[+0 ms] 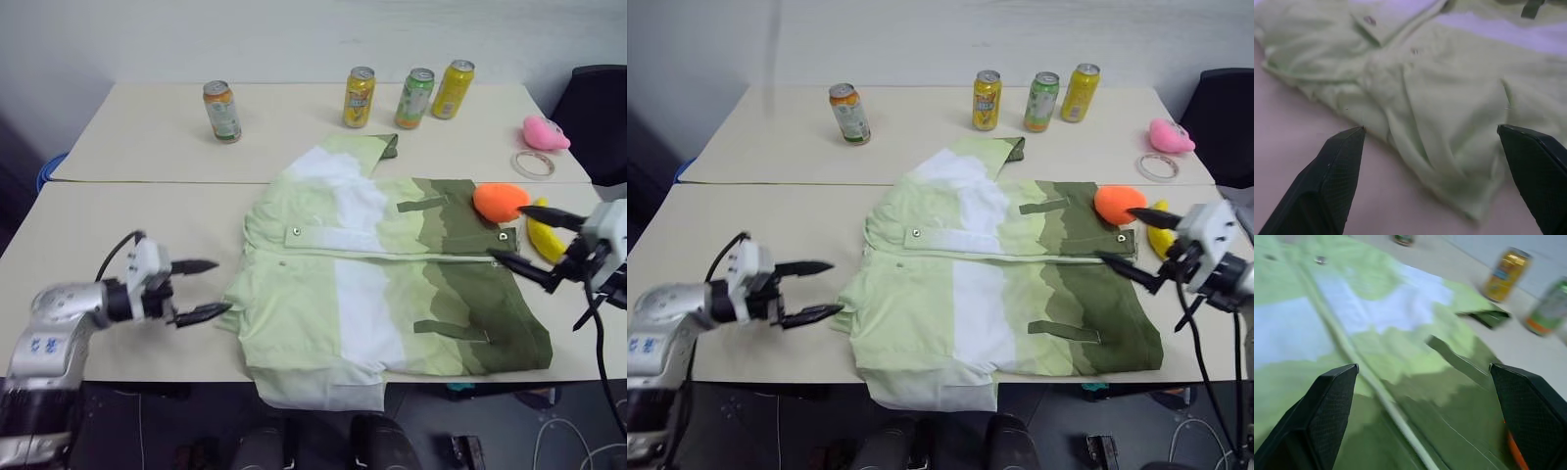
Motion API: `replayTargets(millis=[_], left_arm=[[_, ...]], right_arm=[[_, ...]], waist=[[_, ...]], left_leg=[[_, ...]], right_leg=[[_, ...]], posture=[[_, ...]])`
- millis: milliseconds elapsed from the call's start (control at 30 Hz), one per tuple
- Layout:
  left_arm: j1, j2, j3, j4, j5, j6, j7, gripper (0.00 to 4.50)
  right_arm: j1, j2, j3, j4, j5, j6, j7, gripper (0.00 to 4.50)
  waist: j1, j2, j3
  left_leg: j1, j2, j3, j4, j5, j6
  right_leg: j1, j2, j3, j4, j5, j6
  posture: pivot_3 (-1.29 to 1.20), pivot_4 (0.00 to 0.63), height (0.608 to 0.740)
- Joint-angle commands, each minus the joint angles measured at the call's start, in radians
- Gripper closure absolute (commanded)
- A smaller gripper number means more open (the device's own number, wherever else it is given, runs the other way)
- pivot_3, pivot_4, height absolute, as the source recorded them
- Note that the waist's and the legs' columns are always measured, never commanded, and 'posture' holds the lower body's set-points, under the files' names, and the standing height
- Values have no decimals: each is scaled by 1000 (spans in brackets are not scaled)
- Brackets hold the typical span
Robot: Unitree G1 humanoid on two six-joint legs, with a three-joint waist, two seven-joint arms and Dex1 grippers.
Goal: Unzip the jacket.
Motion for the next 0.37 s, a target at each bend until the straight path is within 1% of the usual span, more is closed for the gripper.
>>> replayTargets(millis=[33, 100, 167, 233, 333, 367], left_arm=[[77, 16, 66, -65, 3, -53, 17, 0], [140, 10, 92, -89, 11, -78, 35, 0], [190, 3, 110, -108, 8, -89, 49, 0], [222, -1, 115, -128, 0, -99, 53, 0], [252, -3, 114, -166, -4, -117, 57, 0], [244, -14, 116, -181, -10, -108, 80, 0]], right_arm=[[58, 0, 46, -111, 30, 25, 95, 22], [118, 16, 74, -144, 23, 3, 135, 22], [179, 33, 93, -128, -34, -122, 183, 22], [205, 67, 86, -88, -61, -222, 188, 22], [228, 87, 77, -21, -68, -296, 223, 22], [230, 85, 73, 5, -71, -289, 218, 22]], waist=[[8, -1, 0], [11, -1, 0], [11, -1, 0], [10, -1, 0], [4, -2, 1], [4, -2, 1]], left_leg=[[-1, 0, 1, 2, -2, 1], [-1, -1, 0, 1, -3, 2], [-1, -2, 0, 1, -4, 3], [-1, -2, 1, 1, -4, 3], [-1, -3, 2, 1, -4, 3], [-1, -3, 2, 1, -4, 3]], right_leg=[[-1, -2, 2, 1, -1, -2], [0, -4, 2, 1, -1, -2], [0, -5, 1, 0, -1, -2], [1, -5, 0, 0, -1, -2], [1, -4, 1, 0, -1, -2], [1, -5, 1, 0, -1, -2]], posture=[[0, 150, 740], [0, 150, 740], [0, 150, 740], [0, 150, 740], [0, 150, 740], [0, 150, 740]])
